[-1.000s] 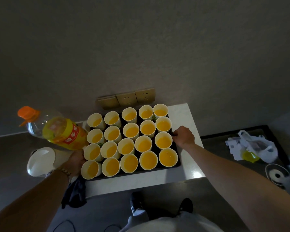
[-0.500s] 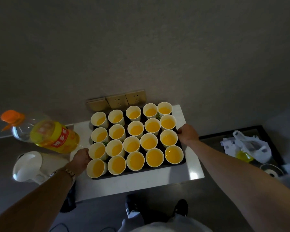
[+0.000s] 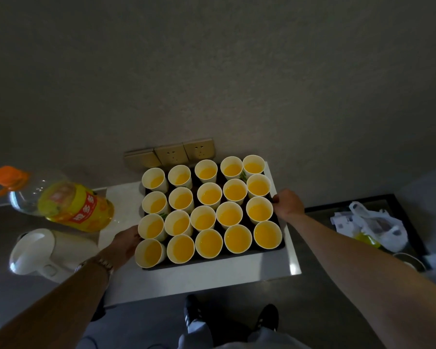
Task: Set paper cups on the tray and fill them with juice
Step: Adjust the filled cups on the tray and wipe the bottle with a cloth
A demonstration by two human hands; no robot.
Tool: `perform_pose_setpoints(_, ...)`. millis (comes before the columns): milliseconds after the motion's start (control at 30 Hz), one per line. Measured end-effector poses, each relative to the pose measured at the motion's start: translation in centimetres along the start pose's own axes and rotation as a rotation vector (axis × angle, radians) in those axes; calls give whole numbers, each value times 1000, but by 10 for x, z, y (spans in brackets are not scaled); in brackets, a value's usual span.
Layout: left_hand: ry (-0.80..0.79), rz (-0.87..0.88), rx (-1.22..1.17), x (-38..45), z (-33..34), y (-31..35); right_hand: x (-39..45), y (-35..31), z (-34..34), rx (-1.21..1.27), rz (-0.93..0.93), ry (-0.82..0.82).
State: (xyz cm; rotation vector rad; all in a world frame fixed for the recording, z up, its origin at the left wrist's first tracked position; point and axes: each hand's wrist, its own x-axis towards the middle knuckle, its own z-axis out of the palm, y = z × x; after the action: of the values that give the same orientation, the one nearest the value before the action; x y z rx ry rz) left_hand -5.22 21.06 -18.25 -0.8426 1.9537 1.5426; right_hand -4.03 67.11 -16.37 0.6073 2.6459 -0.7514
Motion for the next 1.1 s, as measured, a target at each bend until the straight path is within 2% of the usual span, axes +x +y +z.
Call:
perform_pose_setpoints(100,5,70,99,1,-1,-4,1,2,-3,-1,-8,-2)
perform_pose_setpoints(233,15,97,87,-10,6,-1,1,3,-3,24,-13,-9)
perform_pose_setpoints(433,34,226,232,-12,6,-9,1,3,-3,23,-17,2)
perform_pose_setpoints(767,52,328,485,-10,1,-9,0,6,-2,-4,-41,5)
perform_pose_setpoints(1100,83,270,443,-11,16,-1,3,14,-11,16,-11,0)
